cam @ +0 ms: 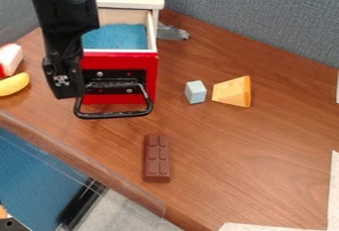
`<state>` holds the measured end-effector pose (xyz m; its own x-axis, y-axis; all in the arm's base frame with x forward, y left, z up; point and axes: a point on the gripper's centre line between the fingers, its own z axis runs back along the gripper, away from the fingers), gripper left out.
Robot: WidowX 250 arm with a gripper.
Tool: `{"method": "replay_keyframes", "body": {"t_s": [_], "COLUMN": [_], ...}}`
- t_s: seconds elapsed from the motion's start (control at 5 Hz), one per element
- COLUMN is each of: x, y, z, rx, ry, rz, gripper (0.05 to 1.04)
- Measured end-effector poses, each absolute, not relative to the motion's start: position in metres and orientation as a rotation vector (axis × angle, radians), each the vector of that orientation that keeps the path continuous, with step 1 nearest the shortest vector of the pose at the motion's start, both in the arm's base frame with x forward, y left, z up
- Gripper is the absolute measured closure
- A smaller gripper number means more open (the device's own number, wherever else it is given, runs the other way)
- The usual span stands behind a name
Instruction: Put the blue object inside the drawer.
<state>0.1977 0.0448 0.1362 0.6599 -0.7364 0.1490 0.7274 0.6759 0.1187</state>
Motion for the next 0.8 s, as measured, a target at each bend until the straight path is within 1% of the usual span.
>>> {"method": "replay_keyframes", "body": {"t_s": [0.2,0.4,0.8], "x": [0.197,0.210,0.243], "y": [0.044,0.045,0.031], "z": [0.133,0.130,0.140], "rx": [0.039,0.016,0.037], "ry": [-0.182,-0.183,-0.219], "rz": [-0.826,-0.803,-0.824], "gripper": [0.083,0.083,0.083]}}
